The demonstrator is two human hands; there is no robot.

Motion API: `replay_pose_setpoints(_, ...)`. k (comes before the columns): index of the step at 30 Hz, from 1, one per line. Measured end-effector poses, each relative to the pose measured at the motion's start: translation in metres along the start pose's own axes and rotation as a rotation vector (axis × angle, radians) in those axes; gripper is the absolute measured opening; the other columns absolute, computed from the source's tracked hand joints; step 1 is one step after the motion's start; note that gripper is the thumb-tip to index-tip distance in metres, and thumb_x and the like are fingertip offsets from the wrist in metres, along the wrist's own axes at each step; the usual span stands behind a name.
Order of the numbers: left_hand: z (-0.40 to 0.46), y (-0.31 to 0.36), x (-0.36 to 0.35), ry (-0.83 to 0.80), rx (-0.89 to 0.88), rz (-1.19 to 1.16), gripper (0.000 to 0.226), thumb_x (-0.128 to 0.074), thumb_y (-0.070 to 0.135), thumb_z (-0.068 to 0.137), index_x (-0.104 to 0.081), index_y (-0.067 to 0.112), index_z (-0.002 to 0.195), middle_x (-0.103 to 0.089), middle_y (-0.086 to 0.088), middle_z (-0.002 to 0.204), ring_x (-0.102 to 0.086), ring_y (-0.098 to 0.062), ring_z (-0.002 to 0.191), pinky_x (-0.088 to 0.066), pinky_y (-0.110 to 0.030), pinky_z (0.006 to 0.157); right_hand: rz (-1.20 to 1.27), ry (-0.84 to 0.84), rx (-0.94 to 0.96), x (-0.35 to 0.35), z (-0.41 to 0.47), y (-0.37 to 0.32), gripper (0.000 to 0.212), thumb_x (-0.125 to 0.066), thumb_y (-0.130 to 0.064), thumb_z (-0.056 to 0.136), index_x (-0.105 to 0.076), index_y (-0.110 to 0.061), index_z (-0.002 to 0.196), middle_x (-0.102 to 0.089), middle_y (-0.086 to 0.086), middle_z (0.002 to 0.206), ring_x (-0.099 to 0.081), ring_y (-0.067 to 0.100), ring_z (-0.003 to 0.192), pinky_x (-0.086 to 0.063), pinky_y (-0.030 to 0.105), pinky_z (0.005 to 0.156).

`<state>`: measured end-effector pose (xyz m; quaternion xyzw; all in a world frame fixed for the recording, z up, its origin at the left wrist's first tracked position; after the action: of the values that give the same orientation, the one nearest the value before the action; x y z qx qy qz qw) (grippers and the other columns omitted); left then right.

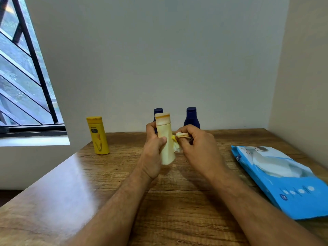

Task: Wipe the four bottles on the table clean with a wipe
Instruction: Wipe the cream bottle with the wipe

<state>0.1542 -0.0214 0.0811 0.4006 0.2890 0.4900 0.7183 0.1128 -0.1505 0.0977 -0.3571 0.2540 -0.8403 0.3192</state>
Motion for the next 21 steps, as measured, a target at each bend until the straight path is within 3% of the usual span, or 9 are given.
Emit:
replay_pose_setpoints(3, 0.000, 0.000, 0.002, 0.048, 0.028, 0.066, 0.047, -0.043, 0.030, 0.081, -0.037, 0.022, 0.126, -0.054, -0.003, 0.104, -0.063, -0.004, 0.083, -0.055, -0.024, 0.063, 0.005, -0.067, -0.005, -0.007, -0.002, 0.002, 0.012, -0.062, -0.025, 0.096, -0.066, -0.034, 0.103, -0.064, -0.019, 0.094, -0.060, -0.002, 0.085, -0.049, 0.017, 0.071)
replay_pose_setpoints(5, 0.001, -0.001, 0.007, 0.090, 0.034, 0.166, 0.040, -0.044, 0.038, 0.085, -0.035, 0.034, 0.124, -0.056, -0.003, 0.112, -0.064, -0.018, 0.098, -0.060, -0.039, 0.075, -0.006, -0.110, 0.000, -0.012, -0.003, 0.002, 0.014, -0.061, -0.025, 0.096, -0.068, -0.032, 0.106, -0.066, -0.018, 0.095, -0.060, -0.002, 0.085, -0.048, 0.016, 0.072)
replay_pose_setpoints(7, 0.001, 0.001, 0.016, 0.167, 0.017, 0.263, 0.036, -0.046, 0.043, 0.092, -0.032, 0.040, 0.124, -0.060, -0.003, 0.112, -0.065, -0.024, 0.098, -0.059, -0.047, 0.080, -0.028, -0.134, 0.005, -0.016, -0.004, 0.003, 0.015, -0.060, -0.025, 0.096, -0.067, -0.033, 0.106, -0.066, -0.018, 0.093, -0.060, -0.002, 0.083, -0.049, 0.016, 0.072)
replay_pose_setpoints(10, 0.001, 0.009, 0.033, 0.315, -0.032, 0.423, 0.046, -0.049, 0.037, 0.102, -0.023, 0.030, 0.139, -0.063, -0.002, 0.112, -0.066, -0.015, 0.090, -0.055, -0.033, 0.073, -0.045, -0.156, 0.008, -0.020, -0.004, 0.005, 0.014, -0.060, -0.026, 0.097, -0.067, -0.035, 0.104, -0.067, -0.018, 0.094, -0.061, -0.002, 0.084, -0.052, 0.018, 0.074)
replay_pose_setpoints(15, -0.001, 0.011, 0.066, 0.531, 0.044, 0.567, 0.068, -0.063, 0.033, 0.096, -0.022, 0.019, 0.149, -0.053, -0.005, 0.137, -0.052, -0.013, 0.110, -0.042, -0.028, 0.087, -0.072, -0.196, 0.011, -0.030, -0.006, 0.007, 0.013, -0.059, -0.029, 0.097, -0.067, -0.035, 0.106, -0.066, -0.020, 0.100, -0.061, -0.002, 0.090, -0.052, 0.018, 0.080)
replay_pose_setpoints(17, 0.000, 0.007, 0.078, 0.583, 0.083, 0.634, 0.071, -0.066, 0.032, 0.094, -0.025, 0.016, 0.149, -0.050, -0.006, 0.143, -0.052, -0.020, 0.119, -0.037, -0.028, 0.088, -0.084, -0.214, 0.011, -0.035, -0.006, 0.009, 0.013, -0.060, -0.030, 0.097, -0.067, -0.036, 0.107, -0.066, -0.019, 0.104, -0.060, -0.001, 0.093, -0.053, 0.021, 0.083)
replay_pose_setpoints(21, 0.003, -0.010, 0.094, 0.617, 0.164, 0.715, 0.072, -0.069, 0.033, 0.092, -0.028, 0.013, 0.147, -0.050, -0.010, 0.143, -0.052, -0.030, 0.127, -0.041, -0.034, 0.092, -0.084, -0.243, -0.007, -0.040, -0.005, 0.011, 0.015, -0.060, -0.031, 0.097, -0.065, -0.036, 0.109, -0.066, -0.017, 0.109, -0.060, 0.002, 0.097, -0.054, 0.027, 0.089)
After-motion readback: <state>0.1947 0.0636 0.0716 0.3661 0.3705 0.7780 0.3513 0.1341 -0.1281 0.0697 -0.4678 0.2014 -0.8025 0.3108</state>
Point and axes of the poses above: each hand's wrist, its own z-axis towards the middle knuckle, its own x-axis out of the back of the hand, y = z × x, the point moved 10 cm from there along z, towards the middle knuckle
